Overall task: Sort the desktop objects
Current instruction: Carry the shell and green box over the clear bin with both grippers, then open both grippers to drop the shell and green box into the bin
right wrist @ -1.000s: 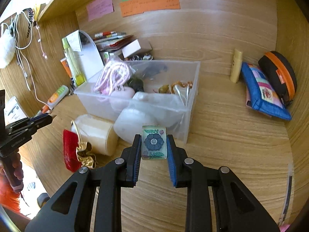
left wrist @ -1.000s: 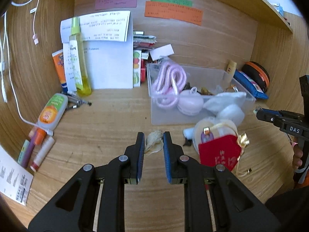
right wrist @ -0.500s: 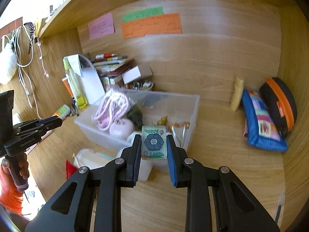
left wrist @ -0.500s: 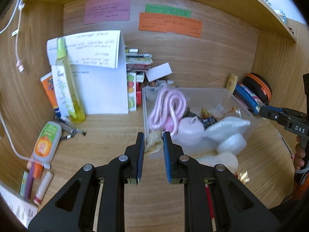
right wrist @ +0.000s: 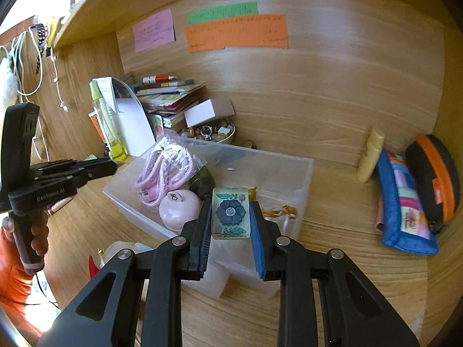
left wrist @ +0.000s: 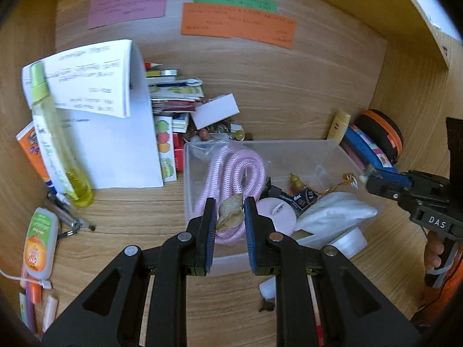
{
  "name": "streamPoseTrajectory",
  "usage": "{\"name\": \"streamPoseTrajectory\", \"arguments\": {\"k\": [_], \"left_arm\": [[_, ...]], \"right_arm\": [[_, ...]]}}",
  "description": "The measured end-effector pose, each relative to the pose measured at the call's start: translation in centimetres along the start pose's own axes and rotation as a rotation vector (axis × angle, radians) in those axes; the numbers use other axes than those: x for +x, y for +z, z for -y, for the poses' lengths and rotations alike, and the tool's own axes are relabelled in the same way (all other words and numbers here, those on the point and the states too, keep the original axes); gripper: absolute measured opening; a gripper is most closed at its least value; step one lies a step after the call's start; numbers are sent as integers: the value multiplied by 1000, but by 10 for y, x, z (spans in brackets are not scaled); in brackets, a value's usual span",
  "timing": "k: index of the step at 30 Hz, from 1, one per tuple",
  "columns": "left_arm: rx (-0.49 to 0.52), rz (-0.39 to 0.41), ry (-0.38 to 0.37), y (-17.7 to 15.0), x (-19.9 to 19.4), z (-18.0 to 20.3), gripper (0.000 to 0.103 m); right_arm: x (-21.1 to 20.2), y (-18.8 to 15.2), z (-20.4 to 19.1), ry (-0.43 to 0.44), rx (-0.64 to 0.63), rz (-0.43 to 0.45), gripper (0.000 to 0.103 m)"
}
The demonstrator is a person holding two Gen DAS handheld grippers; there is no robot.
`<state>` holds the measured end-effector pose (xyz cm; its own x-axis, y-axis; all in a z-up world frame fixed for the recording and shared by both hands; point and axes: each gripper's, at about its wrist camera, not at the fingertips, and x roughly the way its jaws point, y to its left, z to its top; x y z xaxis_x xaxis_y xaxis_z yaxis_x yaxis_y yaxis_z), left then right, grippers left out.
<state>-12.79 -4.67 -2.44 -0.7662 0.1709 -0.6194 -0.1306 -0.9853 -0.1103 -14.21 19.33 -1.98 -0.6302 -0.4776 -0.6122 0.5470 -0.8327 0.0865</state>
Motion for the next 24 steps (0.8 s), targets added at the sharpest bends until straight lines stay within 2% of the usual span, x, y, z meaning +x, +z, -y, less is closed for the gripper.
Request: {"name": "streamPoseTrajectory", "arguments": {"k": [5,8,15,24], "left_arm": [[23,-23,0,-1,13,8,18],[39,-40,7,-2,20,11,18],[51,-76,19,-3,36,13,18],[38,-103,47,-7,46,14,18]], "right_arm": [[25,2,-3,33,29,-39,22],[37,1,-6,19,34,-45,22],[47,-5,-3,-6,47,-40,22],[47,-8,-9,20,29,-40,23]]}}
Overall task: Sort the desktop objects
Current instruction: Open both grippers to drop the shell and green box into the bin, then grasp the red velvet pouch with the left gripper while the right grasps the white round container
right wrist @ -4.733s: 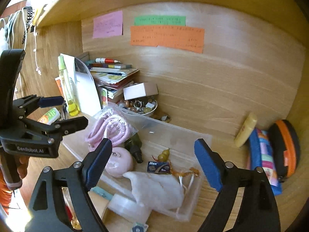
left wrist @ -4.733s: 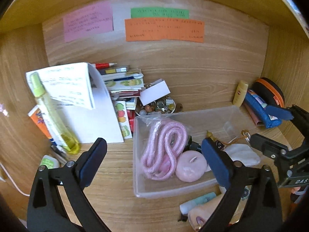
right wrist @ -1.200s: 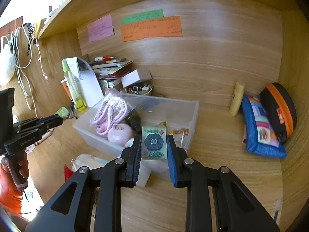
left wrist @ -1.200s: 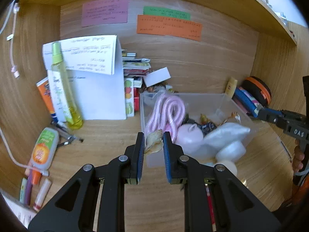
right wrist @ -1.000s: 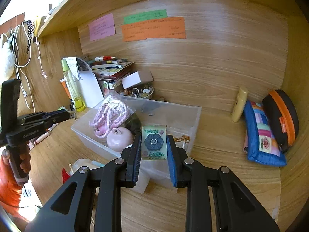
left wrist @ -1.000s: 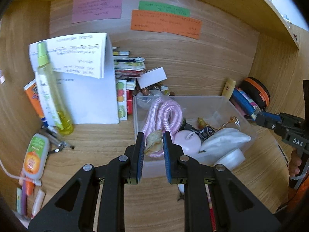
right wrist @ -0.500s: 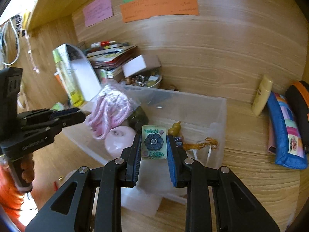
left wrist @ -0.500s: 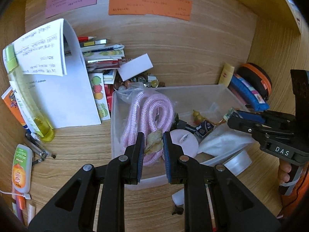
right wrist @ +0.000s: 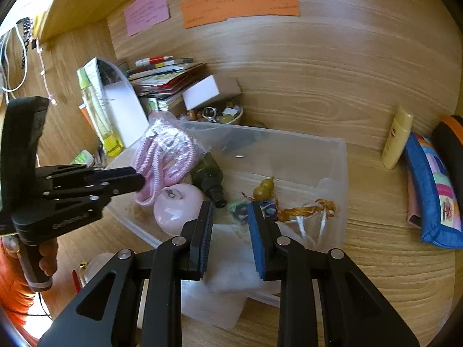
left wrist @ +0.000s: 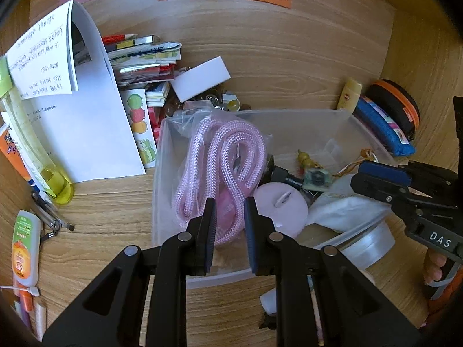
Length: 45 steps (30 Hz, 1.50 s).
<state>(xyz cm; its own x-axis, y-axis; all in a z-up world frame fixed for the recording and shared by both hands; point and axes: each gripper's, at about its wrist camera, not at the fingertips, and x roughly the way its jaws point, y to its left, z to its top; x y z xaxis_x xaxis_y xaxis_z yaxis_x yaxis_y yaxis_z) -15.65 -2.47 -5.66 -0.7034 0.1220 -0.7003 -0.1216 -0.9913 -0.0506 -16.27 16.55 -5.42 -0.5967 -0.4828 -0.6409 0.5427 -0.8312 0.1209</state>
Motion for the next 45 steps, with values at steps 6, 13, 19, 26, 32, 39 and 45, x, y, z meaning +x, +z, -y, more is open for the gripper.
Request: {"name": "streamPoseTrajectory", "arguments": {"k": [6,13,19,26,32,39,45], "left_arm": [[6,17,18,0,-14,3,31],[2,74,36,-2,-43,5,58],[4,112,45,-12,-69,9,77],[-3,134,41,-29,-90,19,92],[-33,99,11,-53,-92,29,93],[-41,23,-29,-85,-81,49,94],[-44,2,-72,-100,-74,65,94]], "right_arm": [[-3,1,-2,-12,0,3,37],[-18,4,-7,-63,-3,35,62],[-40,2,-12,-138,9,70,93],[-69,-10,-3,-150,89,97,102],[-86,-23,-3,-190,96,107,102],[-96,-43,-3,-188,95,88,102],[-91,-60,-2,-176,102,56,102]]}}
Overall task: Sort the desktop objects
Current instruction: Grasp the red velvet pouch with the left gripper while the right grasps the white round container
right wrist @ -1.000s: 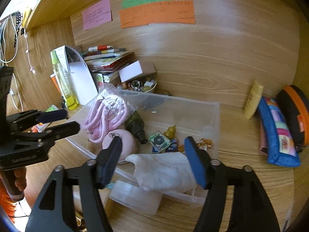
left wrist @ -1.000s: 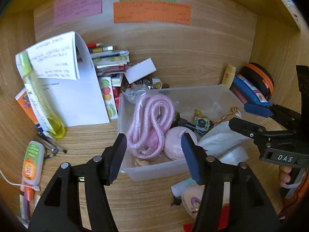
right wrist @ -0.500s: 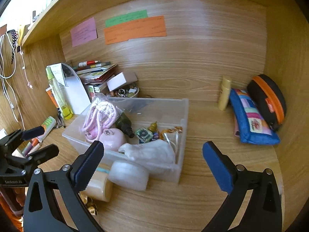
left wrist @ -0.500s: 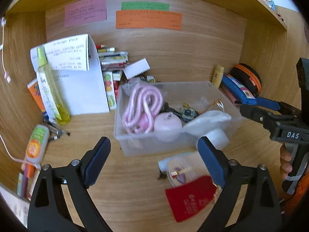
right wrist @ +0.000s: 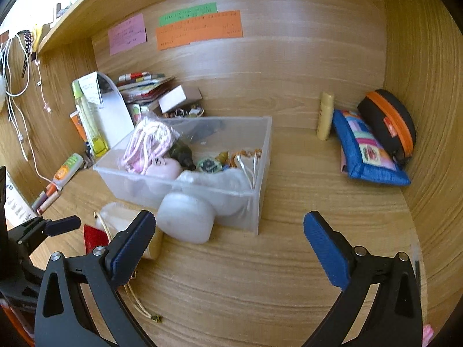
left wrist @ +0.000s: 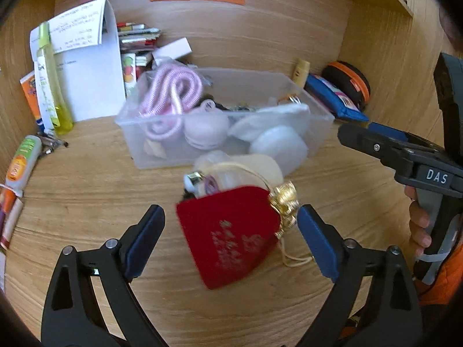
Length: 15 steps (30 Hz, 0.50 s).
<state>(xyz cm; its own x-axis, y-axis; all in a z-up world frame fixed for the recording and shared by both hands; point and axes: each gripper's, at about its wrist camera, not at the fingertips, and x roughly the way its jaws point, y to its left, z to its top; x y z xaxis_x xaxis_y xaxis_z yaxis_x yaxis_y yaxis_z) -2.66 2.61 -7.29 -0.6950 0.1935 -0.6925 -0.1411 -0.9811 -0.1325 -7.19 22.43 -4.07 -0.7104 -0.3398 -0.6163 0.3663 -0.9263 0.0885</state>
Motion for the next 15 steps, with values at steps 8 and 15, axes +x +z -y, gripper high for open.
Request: {"name": "streamPoseTrajectory", "arguments": {"k": [8,15], "left_arm": [[-111,-124,-54,-8,36,-9,93],[-129,-89,-17,-11,30,-18,57]], "right_arm": [[12,-14,2,43,39,-36,102],[29,-12,-10,90,52,-68,101]]}}
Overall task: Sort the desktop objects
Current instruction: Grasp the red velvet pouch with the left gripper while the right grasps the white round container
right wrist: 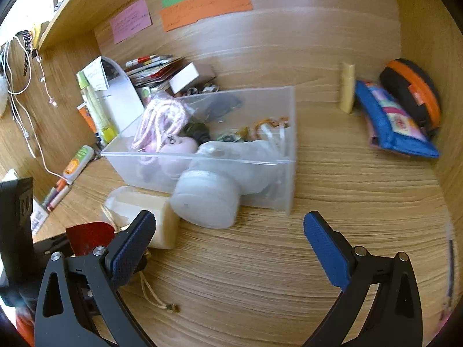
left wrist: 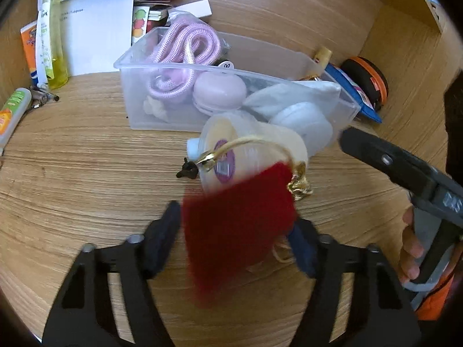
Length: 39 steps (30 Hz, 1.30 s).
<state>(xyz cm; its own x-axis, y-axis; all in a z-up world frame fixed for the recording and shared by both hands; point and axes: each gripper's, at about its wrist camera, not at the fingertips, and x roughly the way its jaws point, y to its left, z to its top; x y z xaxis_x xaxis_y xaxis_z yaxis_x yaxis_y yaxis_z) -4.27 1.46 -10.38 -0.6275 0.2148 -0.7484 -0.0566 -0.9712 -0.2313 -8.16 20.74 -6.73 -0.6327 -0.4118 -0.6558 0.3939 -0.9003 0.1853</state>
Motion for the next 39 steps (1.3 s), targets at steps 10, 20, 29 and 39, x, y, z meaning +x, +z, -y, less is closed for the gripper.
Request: {"name": "streamPoseTrajectory", "arguments": {"k": [10,20,29,39], "left_arm": [[-1,16,-24,-6,-10,-18,31],[-26,47,-27,-7,-24,-44,22],[-57,78,-15,-4,-35,-59,18],[-56,113,-16,4,-48,-56,18]], "right_arm": [[35,3,-15,-55,10,-57,85],[58,1,-21,-82,43,-103,79],[63,-1,-27,-79,28,-109,64],[29,-2,-23,-57,5,-47,64]]}}
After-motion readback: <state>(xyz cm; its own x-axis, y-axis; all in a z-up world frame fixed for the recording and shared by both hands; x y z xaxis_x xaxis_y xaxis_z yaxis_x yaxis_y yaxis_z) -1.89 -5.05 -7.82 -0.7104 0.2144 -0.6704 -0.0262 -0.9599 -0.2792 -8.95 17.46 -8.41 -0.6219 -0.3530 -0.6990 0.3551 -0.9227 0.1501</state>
